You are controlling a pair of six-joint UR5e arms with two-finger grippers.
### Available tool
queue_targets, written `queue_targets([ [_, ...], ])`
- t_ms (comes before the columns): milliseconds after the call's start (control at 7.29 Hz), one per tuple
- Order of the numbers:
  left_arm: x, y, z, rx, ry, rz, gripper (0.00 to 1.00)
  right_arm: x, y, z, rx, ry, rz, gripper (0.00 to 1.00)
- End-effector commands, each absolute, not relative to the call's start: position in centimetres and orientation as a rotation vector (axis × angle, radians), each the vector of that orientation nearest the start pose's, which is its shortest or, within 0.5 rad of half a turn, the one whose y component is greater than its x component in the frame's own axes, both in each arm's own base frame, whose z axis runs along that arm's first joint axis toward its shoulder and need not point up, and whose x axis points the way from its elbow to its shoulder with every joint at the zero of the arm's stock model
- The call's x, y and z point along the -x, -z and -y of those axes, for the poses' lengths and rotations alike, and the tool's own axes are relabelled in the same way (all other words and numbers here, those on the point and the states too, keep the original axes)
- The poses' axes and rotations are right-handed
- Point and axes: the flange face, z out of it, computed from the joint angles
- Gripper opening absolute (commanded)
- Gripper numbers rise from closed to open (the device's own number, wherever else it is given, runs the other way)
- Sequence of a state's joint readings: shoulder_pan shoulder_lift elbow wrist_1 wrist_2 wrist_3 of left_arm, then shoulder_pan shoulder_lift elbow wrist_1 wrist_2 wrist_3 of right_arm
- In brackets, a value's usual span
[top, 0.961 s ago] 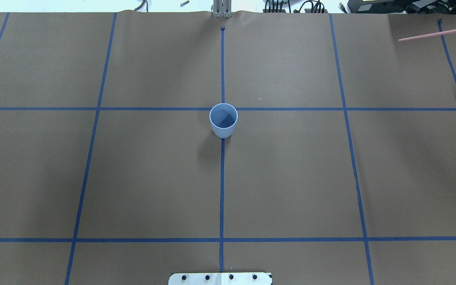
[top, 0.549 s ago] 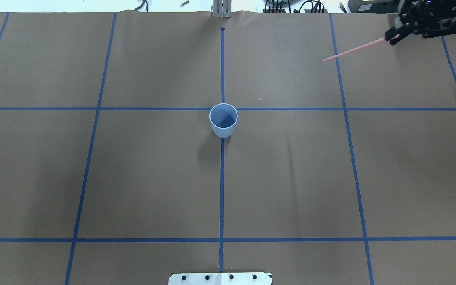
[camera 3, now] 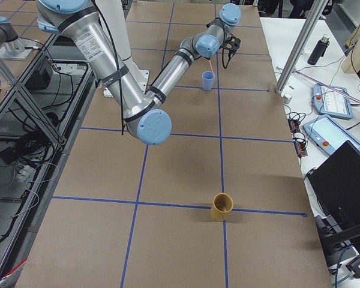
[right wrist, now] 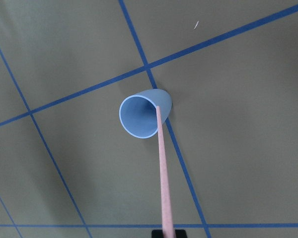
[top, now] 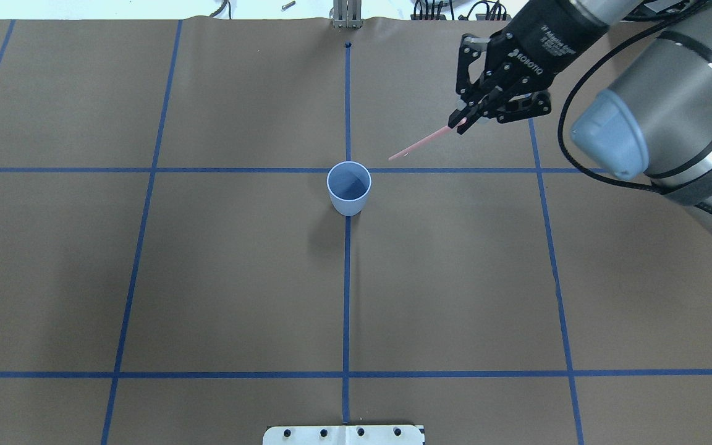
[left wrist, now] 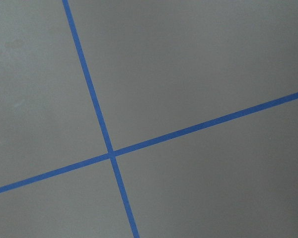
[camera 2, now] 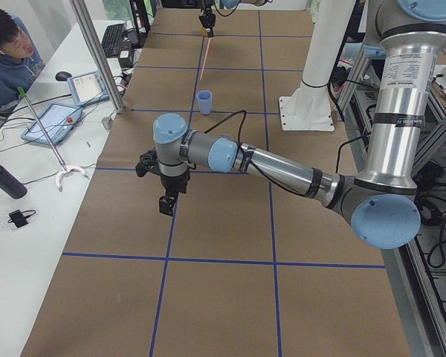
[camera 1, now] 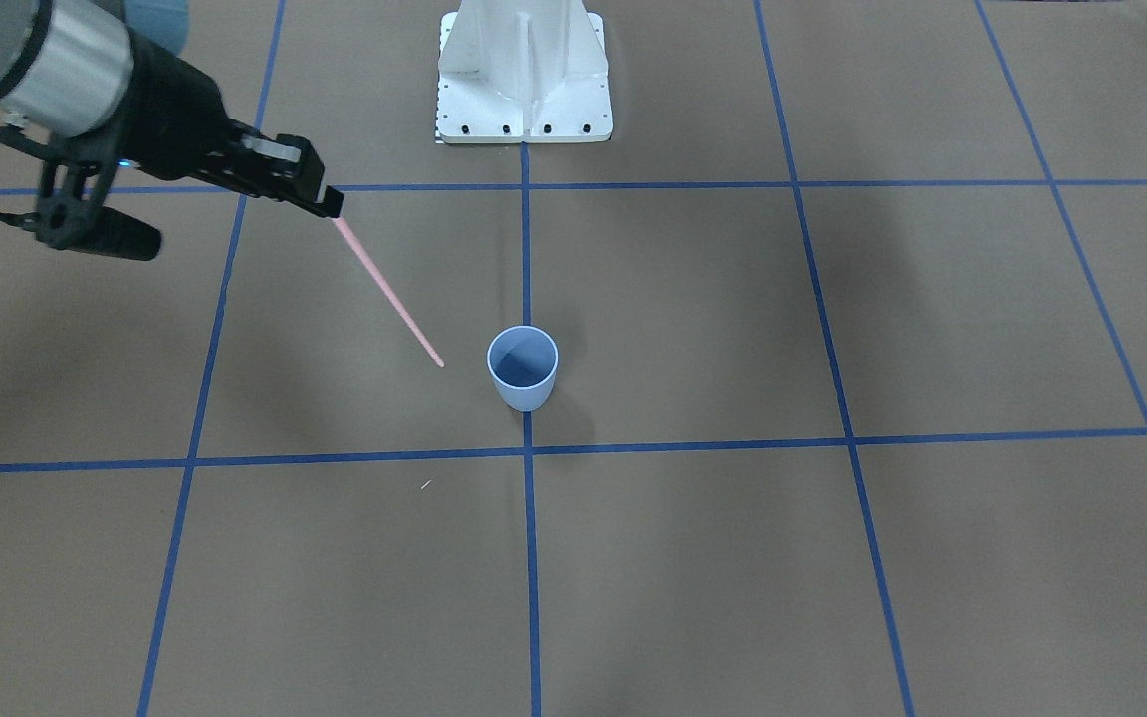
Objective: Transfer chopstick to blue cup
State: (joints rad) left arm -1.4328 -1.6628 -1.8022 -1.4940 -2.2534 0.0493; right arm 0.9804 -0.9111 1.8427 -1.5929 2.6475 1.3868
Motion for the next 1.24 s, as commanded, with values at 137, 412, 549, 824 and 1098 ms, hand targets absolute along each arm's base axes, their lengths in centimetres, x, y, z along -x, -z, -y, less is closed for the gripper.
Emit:
queue_targets([
  [137, -0.3, -51.5, 53.1, -0.202, -0.261, -0.691, 0.99, 34.1, -9.5, 50.6, 0.396, -0.158, 1.216, 0.00],
  [412, -0.3, -51.5, 53.1, -0.202, -0.263, -0.691, 0.99, 35.4, -9.8, 51.2, 0.392, -0.172, 1.194, 0.00],
  [549, -0.3, -51.5, 53.1, -0.202, -0.261, -0.691, 0.99, 35.7, -10.0, 51.5, 0.395, -0.177, 1.188, 0.00],
  [824, -0.3, -51.5, 53.1, -0.201, -0.261, -0.691, 0.99, 36.5, -10.6, 51.8, 0.386, -0.193, 1.169, 0.00],
  [1098, -0.3, -51.5, 53.1, -0.202, -0.263, -0.691, 0.99, 37.2, -10.9, 51.6, 0.393, -0.187, 1.162, 0.55],
])
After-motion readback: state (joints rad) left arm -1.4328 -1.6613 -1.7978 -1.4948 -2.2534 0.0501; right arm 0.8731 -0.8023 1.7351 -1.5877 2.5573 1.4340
